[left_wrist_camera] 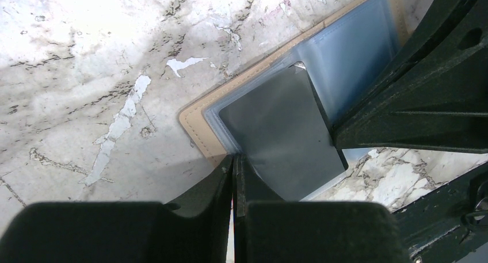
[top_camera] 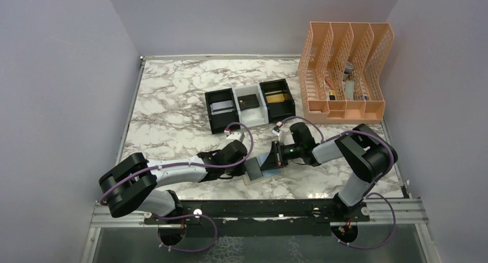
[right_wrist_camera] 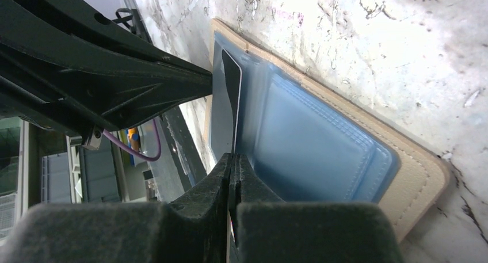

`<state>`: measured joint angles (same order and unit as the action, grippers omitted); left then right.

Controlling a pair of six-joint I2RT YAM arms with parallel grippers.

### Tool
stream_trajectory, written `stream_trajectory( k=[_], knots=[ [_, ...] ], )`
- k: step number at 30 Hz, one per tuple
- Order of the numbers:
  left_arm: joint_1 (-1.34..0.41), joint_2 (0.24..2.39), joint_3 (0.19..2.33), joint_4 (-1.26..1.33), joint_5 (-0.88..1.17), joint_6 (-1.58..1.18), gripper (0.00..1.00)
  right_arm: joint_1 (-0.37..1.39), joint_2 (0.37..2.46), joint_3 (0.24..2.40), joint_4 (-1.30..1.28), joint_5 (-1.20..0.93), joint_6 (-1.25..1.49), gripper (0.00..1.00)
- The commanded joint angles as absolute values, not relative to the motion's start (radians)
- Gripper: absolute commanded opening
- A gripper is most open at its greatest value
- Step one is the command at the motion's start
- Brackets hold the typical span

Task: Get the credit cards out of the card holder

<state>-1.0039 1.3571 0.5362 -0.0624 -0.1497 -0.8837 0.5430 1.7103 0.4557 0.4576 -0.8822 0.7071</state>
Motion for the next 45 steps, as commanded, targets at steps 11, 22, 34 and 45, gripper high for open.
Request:
stream_trajectory(
  k=[11,22,34,45],
  knots=[
    [-1.017,1.399,0.493,-0.158,-0.183,-0.874,0.08,0.503,1.622,0.459,0.321,-0.845,0.608,0.01],
    [-1.017,1.343,0.497,-0.166,-0.193,-0.883,0.1,0.489,1.617,0.465,0.29,-0.832,0.584,0.01],
    [-1.019,1.245,0.572,-0.097,-0.16,-0.858,0.24,0.489,1.67,0.436,0.392,-0.861,0.631,0.01],
    [-1.042,1.414,0.569,-0.035,-0.12,-0.838,0.14,0.489,1.673,0.442,0.412,-0.882,0.635,0.01]
  ],
)
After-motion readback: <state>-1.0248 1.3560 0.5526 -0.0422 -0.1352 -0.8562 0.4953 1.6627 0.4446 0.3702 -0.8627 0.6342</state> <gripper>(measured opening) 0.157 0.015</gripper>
